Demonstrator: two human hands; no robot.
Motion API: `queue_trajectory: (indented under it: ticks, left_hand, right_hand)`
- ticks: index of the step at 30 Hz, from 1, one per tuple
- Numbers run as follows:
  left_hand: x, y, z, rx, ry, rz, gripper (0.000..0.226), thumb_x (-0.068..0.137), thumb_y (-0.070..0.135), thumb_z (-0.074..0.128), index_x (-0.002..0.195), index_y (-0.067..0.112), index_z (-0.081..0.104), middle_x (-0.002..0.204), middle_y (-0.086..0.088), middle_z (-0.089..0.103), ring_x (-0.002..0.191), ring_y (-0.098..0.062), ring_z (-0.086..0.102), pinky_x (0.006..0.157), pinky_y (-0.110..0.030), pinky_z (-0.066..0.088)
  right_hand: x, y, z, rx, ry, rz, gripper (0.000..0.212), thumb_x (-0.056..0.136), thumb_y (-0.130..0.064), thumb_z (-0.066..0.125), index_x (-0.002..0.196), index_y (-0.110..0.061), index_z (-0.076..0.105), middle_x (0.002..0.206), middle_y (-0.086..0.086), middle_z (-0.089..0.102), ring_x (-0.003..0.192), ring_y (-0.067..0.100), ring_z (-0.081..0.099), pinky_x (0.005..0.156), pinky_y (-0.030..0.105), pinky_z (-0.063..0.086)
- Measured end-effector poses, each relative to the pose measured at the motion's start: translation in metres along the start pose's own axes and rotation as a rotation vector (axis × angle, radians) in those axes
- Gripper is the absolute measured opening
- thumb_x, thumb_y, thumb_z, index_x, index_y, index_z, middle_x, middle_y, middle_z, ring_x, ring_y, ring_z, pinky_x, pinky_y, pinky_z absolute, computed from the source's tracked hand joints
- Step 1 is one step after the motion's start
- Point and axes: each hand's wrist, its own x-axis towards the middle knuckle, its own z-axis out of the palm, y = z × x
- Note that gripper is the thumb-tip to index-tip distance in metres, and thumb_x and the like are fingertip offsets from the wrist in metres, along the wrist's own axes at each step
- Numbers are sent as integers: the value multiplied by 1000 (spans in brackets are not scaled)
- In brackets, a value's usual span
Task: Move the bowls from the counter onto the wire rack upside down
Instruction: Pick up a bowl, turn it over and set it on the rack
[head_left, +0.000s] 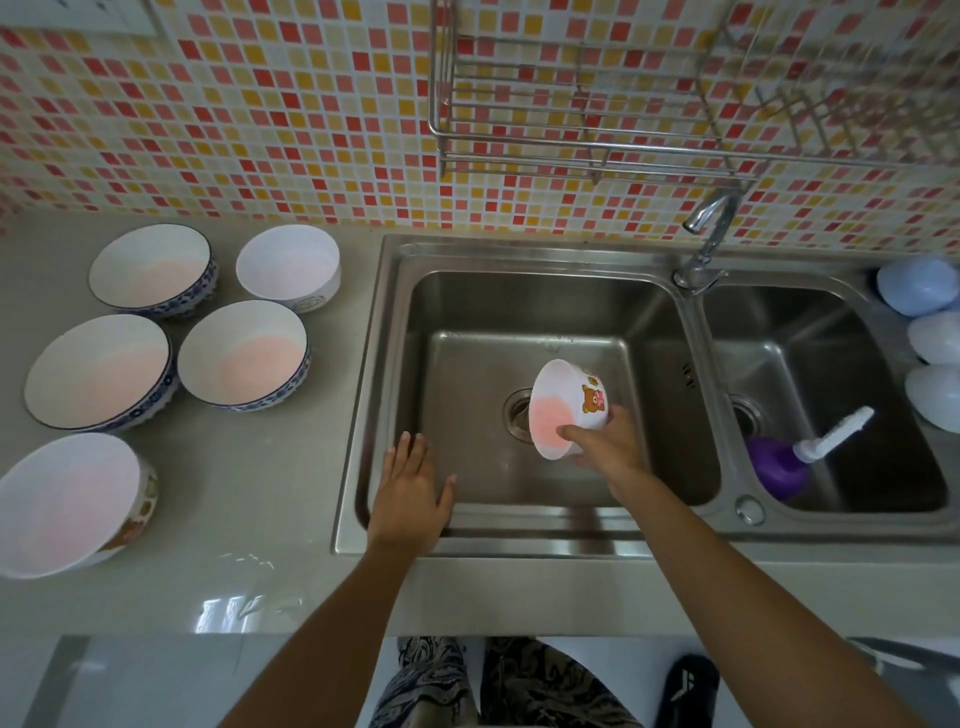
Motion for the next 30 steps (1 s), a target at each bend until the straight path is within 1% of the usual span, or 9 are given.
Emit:
queue_trajectory:
  ticks: [5,7,10,16,20,22,24,26,30]
  left_hand:
    - [0,-1,0,9,-1,0,66,97,51,20,148,10,18,158,-8,12,147,-20,-3,119,-36,-7]
    - [0,-1,0,24,-4,-4,66,97,51,18,148,10,18,158,-8,12,147,-20,-3,120,-37,-5]
    - [0,-1,1,17,-7,-6,67,97,52,18,148,9,17,159,-8,12,147,-20,-3,120,-37,-3]
    - [1,-2,3,18,2,-4,67,97,52,17,149,9,16,159,-8,12,147,-20,-3,120,-37,-3]
    - [1,-3,4,1,2,-8,68,97,52,18,149,10,15,159,-7,11,147,-19,-3,119,-35,-7]
    - [1,-3,4,-4,17,-6,67,97,51,19,149,9,16,159,-7,13,147,-20,-2,119,-35,-6]
    - [1,-2,4,-3,25,-3,67,97,51,19,149,9,16,158,-8,14,147,-20,-1,119,-34,-6]
    - [1,-2,3,-4,22,-2,67,97,51,19,149,9,15,159,-7,12,147,-20,-2,118,-33,-8]
    - [1,-1,2,33,19,24,68,96,51,15,149,9,9,159,-7,6,146,-20,-7,116,-33,-11]
  right_hand:
    - [-6,-4,6,-204,45,-124,86,52,-17,93,124,-12,46,119,7,54,105,25,58,79,46,60]
    - [-11,-6,9,-294,57,-201,85,55,-19,93,125,-9,45,123,9,49,108,25,54,86,36,56]
    - [-19,-8,14,-399,64,-290,86,57,-21,92,127,-7,43,126,11,44,115,25,48,85,27,45]
    - [-30,-7,25,-543,63,-480,88,58,-25,92,128,-6,41,125,10,39,102,13,46,80,20,43]
    - [-31,-1,28,-778,66,-709,93,60,-23,91,136,-8,39,124,13,41,105,22,54,83,29,55]
    - [-33,3,25,-964,62,-852,90,59,-17,91,135,-6,44,124,18,47,101,28,60,72,34,59]
    - [-36,5,19,-1129,77,-976,87,51,-17,94,127,-6,54,118,20,55,92,29,65,59,32,59]
    - [-38,5,14,-1236,69,-1074,87,44,-19,96,122,-6,59,112,19,59,88,29,67,56,30,59]
    - [-36,2,5,-1227,68,-1080,86,46,-15,95,122,-7,55,112,19,56,89,29,65,53,31,59]
